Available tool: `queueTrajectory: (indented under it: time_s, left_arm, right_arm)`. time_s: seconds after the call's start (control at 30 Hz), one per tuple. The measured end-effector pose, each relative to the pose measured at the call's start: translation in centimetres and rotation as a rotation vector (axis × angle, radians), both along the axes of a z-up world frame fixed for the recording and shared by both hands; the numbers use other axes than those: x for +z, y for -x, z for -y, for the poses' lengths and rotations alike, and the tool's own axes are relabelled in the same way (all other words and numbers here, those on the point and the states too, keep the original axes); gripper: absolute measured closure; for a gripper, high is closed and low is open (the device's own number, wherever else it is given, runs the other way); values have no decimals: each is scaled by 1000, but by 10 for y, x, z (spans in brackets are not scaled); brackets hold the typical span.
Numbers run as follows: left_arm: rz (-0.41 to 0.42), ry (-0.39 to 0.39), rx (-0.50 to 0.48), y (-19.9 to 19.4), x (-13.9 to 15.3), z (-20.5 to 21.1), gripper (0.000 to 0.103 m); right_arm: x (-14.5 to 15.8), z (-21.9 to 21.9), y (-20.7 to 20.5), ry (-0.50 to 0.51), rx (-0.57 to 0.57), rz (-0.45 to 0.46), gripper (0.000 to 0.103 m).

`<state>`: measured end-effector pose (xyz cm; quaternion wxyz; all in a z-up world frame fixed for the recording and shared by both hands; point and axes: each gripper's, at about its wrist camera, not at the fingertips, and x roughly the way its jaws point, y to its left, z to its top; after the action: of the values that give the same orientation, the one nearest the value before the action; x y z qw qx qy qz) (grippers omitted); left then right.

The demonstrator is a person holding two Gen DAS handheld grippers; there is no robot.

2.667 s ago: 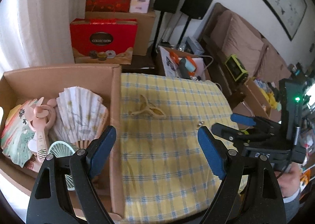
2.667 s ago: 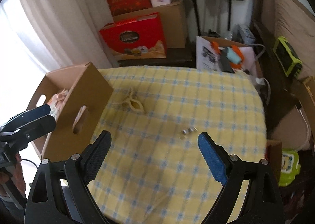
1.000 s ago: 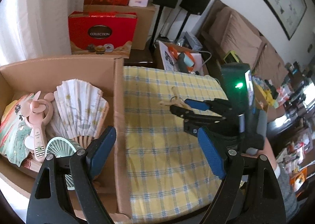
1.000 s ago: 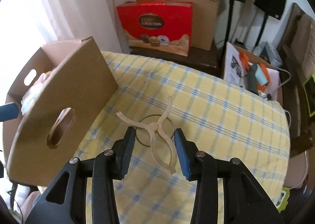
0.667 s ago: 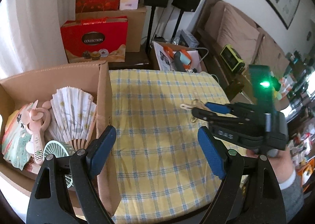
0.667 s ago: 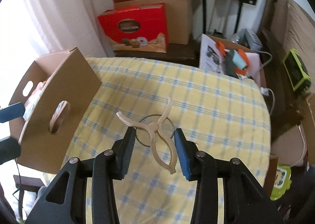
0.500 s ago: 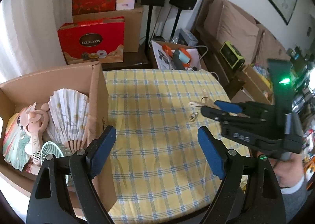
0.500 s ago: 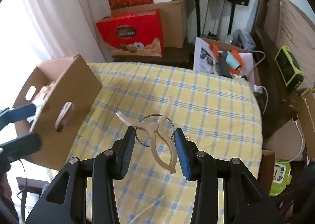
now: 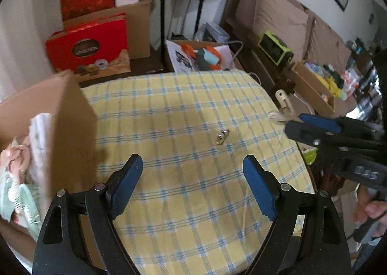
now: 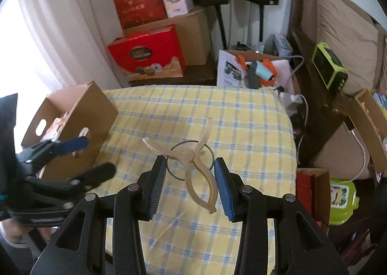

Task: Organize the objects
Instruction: 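Move the left gripper down to the small metal keychain on the cloth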

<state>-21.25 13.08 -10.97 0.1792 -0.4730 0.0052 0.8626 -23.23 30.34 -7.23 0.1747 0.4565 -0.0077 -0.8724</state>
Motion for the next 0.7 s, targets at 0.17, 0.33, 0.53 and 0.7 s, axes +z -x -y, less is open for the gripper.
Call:
queueTrajectory:
  time_s: [0.17, 0.33, 0.53, 0.7]
  left_arm:
    - [17, 20, -37, 12, -22, -23, 20]
    - [27, 14, -51, 28, -36, -39, 20]
    - [98, 0, -113, 57, -54, -62, 35]
    - [114, 38, -170, 72, -65, -79, 48]
  right_arm:
    - [-6, -21, -3, 9, -40, 10, 61]
    - [-10, -40, -4, 20, -75, 14, 61]
    - [-14, -59, -5, 54, -102, 22, 61]
    - [-15, -66, -2, 55, -108, 29, 61]
